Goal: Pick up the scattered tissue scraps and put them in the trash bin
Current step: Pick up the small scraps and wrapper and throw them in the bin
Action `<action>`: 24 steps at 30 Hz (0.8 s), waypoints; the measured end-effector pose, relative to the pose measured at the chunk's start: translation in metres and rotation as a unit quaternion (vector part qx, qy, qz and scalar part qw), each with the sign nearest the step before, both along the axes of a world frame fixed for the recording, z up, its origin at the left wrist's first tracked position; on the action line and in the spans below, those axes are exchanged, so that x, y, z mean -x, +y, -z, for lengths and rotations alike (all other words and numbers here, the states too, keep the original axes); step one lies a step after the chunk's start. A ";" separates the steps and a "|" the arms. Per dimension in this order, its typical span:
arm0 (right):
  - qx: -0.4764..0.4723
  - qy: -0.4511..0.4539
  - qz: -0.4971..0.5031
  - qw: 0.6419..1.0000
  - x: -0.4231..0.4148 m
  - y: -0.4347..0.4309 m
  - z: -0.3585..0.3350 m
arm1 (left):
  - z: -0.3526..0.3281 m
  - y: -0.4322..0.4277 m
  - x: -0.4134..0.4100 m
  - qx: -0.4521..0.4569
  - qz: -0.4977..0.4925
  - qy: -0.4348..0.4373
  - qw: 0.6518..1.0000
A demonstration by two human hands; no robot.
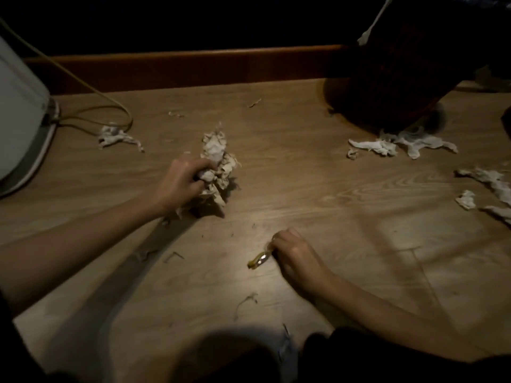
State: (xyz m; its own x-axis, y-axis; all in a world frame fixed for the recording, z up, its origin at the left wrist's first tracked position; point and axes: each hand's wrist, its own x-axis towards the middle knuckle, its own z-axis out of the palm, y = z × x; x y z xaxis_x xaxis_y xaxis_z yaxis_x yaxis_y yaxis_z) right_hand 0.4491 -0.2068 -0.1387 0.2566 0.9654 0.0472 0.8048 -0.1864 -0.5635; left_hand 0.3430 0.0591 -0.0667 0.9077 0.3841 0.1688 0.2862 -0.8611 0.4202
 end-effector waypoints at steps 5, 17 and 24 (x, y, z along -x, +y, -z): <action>0.038 0.195 0.121 0.972 0.002 -0.010 -0.007 | 0.019 -0.051 0.041 0.015 0.059 0.023 0.998; 0.076 0.000 -0.277 0.958 0.035 -0.080 0.001 | 0.073 -0.104 0.083 -0.004 0.152 0.052 0.987; 0.031 -0.018 -0.283 0.959 0.030 -0.075 0.009 | 0.078 -0.156 0.090 0.030 0.092 0.069 0.993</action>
State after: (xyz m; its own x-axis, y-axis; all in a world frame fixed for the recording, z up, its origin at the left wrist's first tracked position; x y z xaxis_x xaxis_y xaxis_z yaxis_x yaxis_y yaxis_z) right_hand 0.4196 -0.2820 -0.1473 -0.3091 0.9509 -0.0166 0.8060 0.2526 -0.5354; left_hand 0.2533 -0.0964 -0.1451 0.9762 0.2161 0.0204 0.1853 -0.8788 0.4397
